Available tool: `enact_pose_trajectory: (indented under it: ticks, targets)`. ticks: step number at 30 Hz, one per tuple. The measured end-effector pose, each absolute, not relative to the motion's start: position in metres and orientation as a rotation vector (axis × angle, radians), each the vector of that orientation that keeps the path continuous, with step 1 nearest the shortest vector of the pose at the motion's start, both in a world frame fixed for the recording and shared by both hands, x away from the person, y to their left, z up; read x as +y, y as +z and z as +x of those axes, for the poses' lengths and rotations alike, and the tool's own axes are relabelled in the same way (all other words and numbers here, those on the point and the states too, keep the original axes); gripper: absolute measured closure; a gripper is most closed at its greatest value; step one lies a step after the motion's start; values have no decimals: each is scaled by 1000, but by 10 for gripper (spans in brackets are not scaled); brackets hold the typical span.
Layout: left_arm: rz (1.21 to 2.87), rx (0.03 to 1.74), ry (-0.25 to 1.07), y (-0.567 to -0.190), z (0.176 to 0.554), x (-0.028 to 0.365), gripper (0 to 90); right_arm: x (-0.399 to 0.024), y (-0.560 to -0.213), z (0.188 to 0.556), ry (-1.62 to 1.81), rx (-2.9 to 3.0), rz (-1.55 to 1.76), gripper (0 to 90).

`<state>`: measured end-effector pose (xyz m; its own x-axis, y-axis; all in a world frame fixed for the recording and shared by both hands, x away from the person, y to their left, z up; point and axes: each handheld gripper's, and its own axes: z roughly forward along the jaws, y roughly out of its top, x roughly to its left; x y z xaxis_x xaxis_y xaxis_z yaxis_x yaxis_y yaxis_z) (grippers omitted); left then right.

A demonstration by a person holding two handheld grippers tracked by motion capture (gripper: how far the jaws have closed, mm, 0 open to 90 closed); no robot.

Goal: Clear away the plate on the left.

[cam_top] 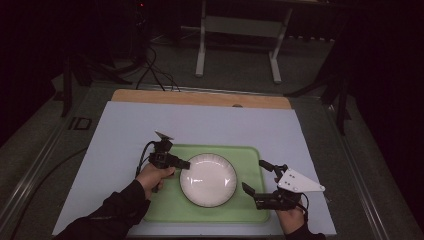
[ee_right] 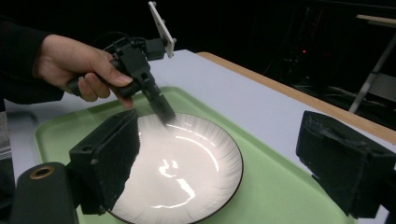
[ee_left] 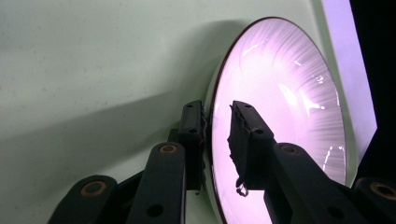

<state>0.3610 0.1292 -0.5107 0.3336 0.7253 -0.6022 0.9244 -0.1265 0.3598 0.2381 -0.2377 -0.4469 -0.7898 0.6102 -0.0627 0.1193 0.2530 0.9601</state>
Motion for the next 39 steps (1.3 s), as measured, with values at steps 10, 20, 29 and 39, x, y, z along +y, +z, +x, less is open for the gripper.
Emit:
enact_pose_trajectory:
  ticks: [10, 20, 29, 39]
  targets:
    - [1939, 1343, -250, -494, 356, 135, 705, -238, -447, 238, 1556, 2107, 664, 133]
    - [1954, 1215, -104, -477, 346, 147, 606, -237, -448, 239, 1554, 2110, 662, 133]
    - [1957, 1129, -28, -457, 334, 151, 406, -236, -448, 239, 1553, 2113, 662, 133]
    - [1912, 980, -47, -442, 317, 167, 148, -236, -448, 239, 1551, 2116, 660, 133]
